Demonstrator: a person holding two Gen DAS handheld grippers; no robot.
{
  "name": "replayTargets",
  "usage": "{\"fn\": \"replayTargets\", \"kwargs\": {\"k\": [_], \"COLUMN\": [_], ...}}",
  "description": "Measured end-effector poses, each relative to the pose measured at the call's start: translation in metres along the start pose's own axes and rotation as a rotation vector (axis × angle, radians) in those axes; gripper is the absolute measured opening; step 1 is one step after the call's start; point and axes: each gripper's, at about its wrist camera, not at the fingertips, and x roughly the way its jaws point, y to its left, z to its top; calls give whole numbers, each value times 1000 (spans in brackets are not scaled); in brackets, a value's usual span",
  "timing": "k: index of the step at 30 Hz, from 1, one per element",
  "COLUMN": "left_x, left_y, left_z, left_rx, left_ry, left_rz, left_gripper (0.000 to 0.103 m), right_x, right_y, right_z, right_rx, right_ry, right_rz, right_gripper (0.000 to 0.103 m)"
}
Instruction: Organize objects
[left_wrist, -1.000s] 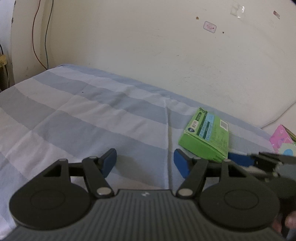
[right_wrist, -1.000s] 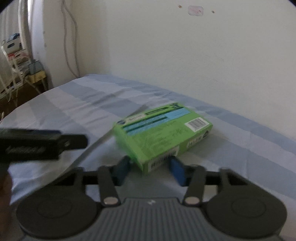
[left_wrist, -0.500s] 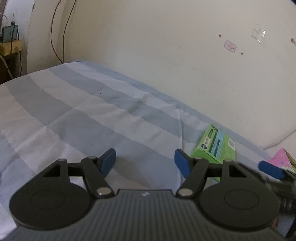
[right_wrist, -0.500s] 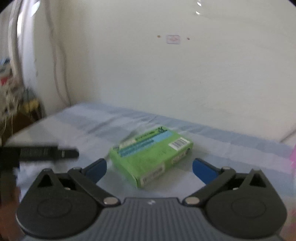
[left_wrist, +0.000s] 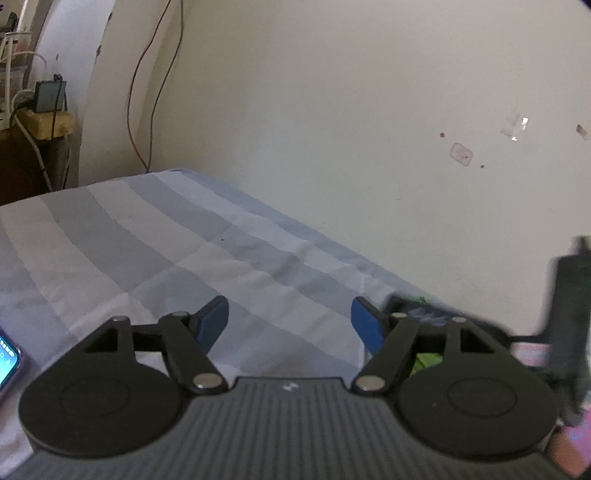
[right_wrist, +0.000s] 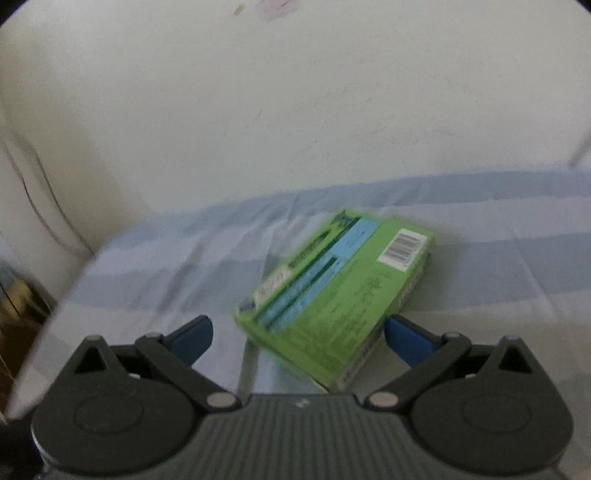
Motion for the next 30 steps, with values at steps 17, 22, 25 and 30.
{"fn": "replayTargets", "kwargs": {"k": [17,22,25,30], "left_x": [12,15,16,23], "left_y": [-5,5,15,17], "left_z": [-5,-6,-3,-4], "left_rx": [9,-30,-79,-102], "left_ry": [79,92,88,127], "left_rz": [-50,-32,-15,-38], "left_gripper": [75,75,75,75], "right_x": [-26,-45,-49,-49], "right_y": [-22,-38,-43,-35], "right_z": [-29,-37,-31,-18], "right_rx": [-327,-311,-247,-273], "right_ry": [-36,-23,-50,-112], "right_rz": [6,47,61,67], "right_gripper": [29,44,57,80]}}
